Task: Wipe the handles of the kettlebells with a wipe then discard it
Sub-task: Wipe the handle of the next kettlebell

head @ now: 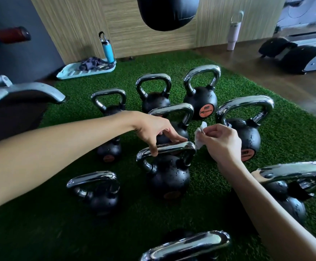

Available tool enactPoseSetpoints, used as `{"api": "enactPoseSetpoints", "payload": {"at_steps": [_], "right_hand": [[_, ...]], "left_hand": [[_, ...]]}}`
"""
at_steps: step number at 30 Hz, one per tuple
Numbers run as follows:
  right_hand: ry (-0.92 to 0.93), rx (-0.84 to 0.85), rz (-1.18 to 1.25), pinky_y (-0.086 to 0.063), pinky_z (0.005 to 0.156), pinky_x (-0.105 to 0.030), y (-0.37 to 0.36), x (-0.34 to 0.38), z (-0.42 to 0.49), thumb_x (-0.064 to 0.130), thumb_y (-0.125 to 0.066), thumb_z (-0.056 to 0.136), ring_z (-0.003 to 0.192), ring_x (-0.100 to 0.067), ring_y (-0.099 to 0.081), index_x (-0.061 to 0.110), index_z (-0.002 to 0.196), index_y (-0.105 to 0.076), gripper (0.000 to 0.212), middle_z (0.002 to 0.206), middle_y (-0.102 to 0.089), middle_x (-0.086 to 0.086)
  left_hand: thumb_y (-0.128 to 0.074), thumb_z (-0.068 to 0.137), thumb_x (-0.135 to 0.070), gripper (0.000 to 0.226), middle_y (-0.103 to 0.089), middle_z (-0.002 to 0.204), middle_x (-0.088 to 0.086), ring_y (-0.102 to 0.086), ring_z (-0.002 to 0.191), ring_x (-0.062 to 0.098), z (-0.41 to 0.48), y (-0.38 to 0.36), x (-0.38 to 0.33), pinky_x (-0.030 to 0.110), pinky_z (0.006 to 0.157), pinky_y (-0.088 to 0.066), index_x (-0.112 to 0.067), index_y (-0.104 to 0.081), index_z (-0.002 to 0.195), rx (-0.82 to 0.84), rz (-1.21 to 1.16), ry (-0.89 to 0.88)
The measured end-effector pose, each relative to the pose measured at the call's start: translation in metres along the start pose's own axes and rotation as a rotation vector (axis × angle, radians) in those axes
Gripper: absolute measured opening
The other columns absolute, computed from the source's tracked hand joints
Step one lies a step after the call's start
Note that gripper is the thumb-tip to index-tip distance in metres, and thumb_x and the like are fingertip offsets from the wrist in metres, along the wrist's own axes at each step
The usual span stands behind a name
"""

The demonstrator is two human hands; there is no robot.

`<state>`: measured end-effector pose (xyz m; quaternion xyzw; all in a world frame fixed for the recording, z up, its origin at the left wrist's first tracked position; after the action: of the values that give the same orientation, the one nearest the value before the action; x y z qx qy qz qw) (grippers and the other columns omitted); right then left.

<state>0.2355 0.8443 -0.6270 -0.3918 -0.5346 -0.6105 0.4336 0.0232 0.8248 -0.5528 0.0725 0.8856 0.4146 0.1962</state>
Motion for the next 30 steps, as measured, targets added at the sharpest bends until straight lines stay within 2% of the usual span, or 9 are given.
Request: {"api": "enactPoseSetpoints", "payload": {"at_steps": [5, 8, 11, 14, 16, 19, 21, 24, 30], "right_hand": [[0.002, 0.012, 0.002, -0.050, 0.061, -0.020, -0.006, 0.007, 0.000, 0.038, -0.086, 0.075, 0.067, 0.000, -0.068, 0.024, 0.078, -0.074, 0.018, 0.073, -0.074, 0.011], [0.028, 0.032, -0.027, -0.054, 0.063, -0.023, -0.011, 0.012, 0.008, 0.037, -0.085, 0.076, 0.069, -0.003, -0.070, 0.025, 0.078, -0.073, 0.017, 0.071, -0.074, 0.012], [0.101, 0.069, -0.129, -0.047, 0.055, -0.017, -0.017, 0.025, 0.023, 0.036, -0.082, 0.079, 0.062, -0.001, -0.067, 0.025, 0.077, -0.072, 0.015, 0.065, -0.073, 0.014], [0.162, 0.095, -0.249, -0.046, 0.058, -0.019, -0.030, 0.038, 0.049, 0.035, -0.083, 0.078, 0.066, -0.004, -0.067, 0.025, 0.074, -0.071, 0.016, 0.065, -0.072, 0.012], [0.213, 0.134, -0.356, -0.043, 0.057, -0.018, -0.042, 0.046, 0.069, 0.034, -0.084, 0.077, 0.066, -0.005, -0.067, 0.024, 0.073, -0.071, 0.017, 0.065, -0.070, 0.011], [0.298, 0.166, -0.521, -0.045, 0.059, -0.018, -0.060, 0.059, 0.094, 0.036, -0.081, 0.079, 0.072, -0.007, -0.068, 0.025, 0.078, -0.072, 0.015, 0.070, -0.069, 0.014], [0.372, 0.201, -0.601, -0.052, 0.065, -0.024, -0.076, 0.069, 0.104, 0.038, -0.077, 0.083, 0.078, -0.009, -0.069, 0.027, 0.083, -0.071, 0.013, 0.080, -0.071, 0.013], [0.455, 0.244, -0.665, -0.060, 0.072, -0.033, -0.098, 0.086, 0.106, 0.036, -0.074, 0.087, 0.079, -0.010, -0.071, 0.027, 0.093, -0.070, 0.011, 0.091, -0.076, 0.008], [0.486, 0.336, -0.900, -0.058, 0.076, -0.026, -0.131, 0.106, 0.102, 0.034, -0.071, 0.090, 0.081, -0.006, -0.071, 0.037, 0.110, -0.074, 0.020, 0.102, -0.077, 0.012]], "left_hand": [[-0.089, 0.074, -0.024, 0.102, -0.049, 0.149, -0.022, -0.043, 0.130, -0.002, -0.002, -0.003, -0.003, 0.023, 0.104, -0.033, -0.052, -0.030, 0.152, -0.055, 0.139, 0.013], [-0.085, 0.079, -0.040, 0.077, -0.053, 0.138, -0.033, -0.050, 0.122, -0.010, -0.015, -0.003, 0.013, 0.010, 0.098, -0.038, -0.049, -0.047, 0.145, -0.197, -0.016, -0.003], [-0.084, 0.079, -0.040, 0.037, -0.069, 0.093, -0.039, -0.065, 0.087, -0.011, -0.029, 0.001, 0.048, 0.013, 0.075, -0.050, -0.045, -0.073, 0.113, -0.726, -0.219, 0.088], [-0.082, 0.076, -0.039, 0.013, -0.068, 0.074, -0.029, -0.061, 0.063, -0.003, -0.027, -0.002, 0.079, 0.016, 0.058, -0.045, -0.034, -0.073, 0.085, -1.223, -0.272, 0.259], [-0.077, 0.076, -0.043, 0.025, -0.066, 0.082, -0.019, -0.058, 0.069, -0.002, -0.011, -0.005, 0.097, 0.021, 0.061, -0.046, -0.030, -0.064, 0.092, -1.226, -0.237, 0.321], [-0.074, 0.074, -0.053, 0.051, -0.065, 0.104, -0.007, -0.058, 0.097, 0.017, 0.017, -0.008, 0.116, 0.034, 0.084, -0.052, -0.034, -0.061, 0.120, -1.095, -0.099, 0.325], [-0.079, 0.074, -0.055, 0.060, -0.069, 0.108, -0.001, -0.057, 0.101, 0.022, 0.034, -0.005, 0.129, 0.037, 0.093, -0.051, -0.037, -0.065, 0.130, -1.026, -0.094, 0.306], [-0.083, 0.071, -0.055, 0.055, -0.071, 0.104, 0.005, -0.061, 0.097, 0.020, 0.045, 0.001, 0.140, 0.032, 0.097, -0.049, -0.041, -0.070, 0.122, -0.993, -0.232, 0.259], [-0.066, 0.085, -0.060, 0.043, -0.072, 0.108, -0.007, -0.057, 0.106, 0.022, 0.037, -0.009, 0.136, 0.038, 0.088, -0.046, -0.040, -0.070, 0.123, -1.077, -0.172, 0.296]]}}
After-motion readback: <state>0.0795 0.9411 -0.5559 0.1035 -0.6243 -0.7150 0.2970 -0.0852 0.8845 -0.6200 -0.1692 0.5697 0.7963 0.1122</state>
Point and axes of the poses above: each hand's wrist, its own z-axis towards the middle knuckle, its own y-axis out of the back of the hand, x = y × z, the point moved 2 cm from there along z, towards the middle knuckle
